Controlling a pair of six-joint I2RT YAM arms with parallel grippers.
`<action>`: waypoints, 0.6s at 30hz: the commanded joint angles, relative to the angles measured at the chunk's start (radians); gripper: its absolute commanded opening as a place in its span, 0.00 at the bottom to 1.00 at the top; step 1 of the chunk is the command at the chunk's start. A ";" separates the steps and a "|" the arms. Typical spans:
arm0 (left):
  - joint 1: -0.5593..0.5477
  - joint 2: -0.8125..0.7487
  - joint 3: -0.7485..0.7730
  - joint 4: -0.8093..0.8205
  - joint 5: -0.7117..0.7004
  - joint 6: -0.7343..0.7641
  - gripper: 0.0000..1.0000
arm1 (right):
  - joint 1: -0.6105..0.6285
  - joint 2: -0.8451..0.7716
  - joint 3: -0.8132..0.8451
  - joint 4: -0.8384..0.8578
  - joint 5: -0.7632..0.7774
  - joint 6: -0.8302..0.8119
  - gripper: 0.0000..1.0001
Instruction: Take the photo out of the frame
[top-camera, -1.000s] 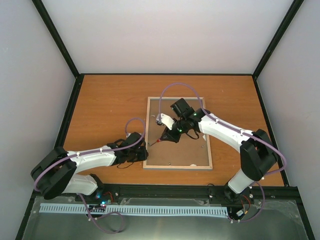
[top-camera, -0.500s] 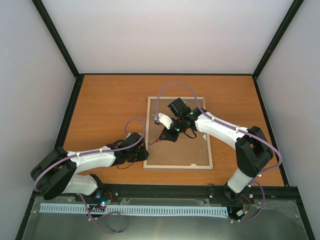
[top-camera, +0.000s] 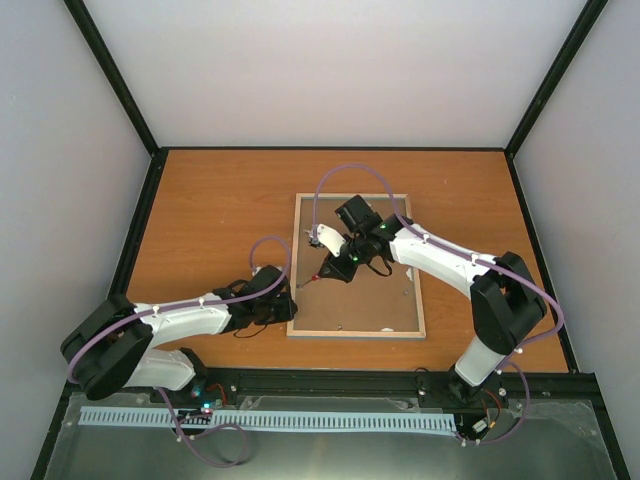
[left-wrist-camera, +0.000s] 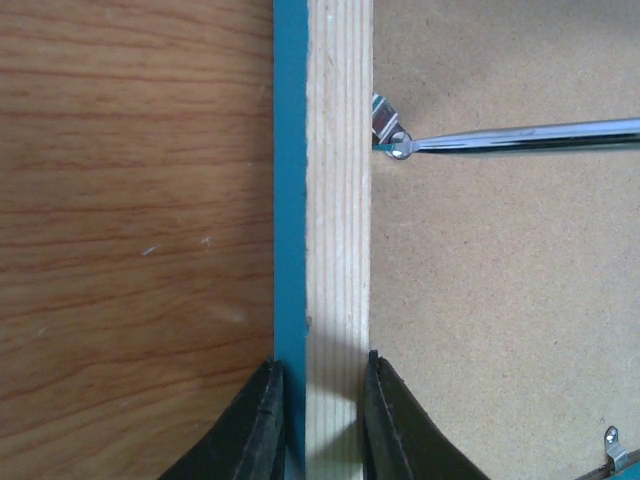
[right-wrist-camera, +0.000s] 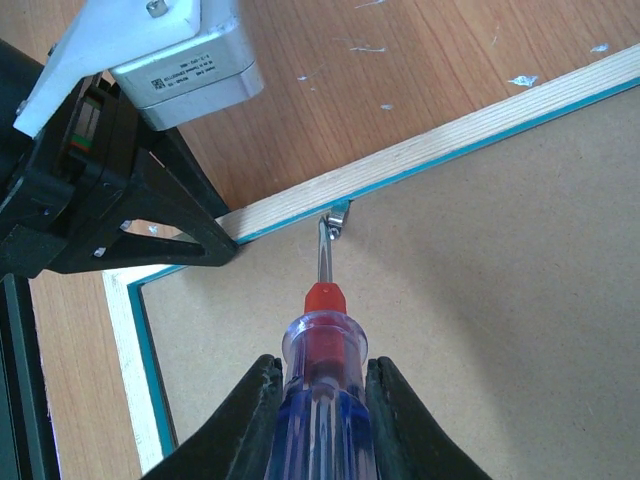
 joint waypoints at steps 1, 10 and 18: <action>-0.012 0.021 -0.024 0.037 0.037 -0.032 0.01 | 0.009 0.013 0.014 0.012 0.062 0.014 0.03; -0.013 0.022 -0.030 0.038 0.033 -0.031 0.01 | 0.009 0.008 0.008 0.002 0.085 0.011 0.03; -0.013 0.021 -0.033 0.036 0.026 -0.029 0.01 | 0.009 -0.055 -0.049 -0.042 0.080 -0.030 0.03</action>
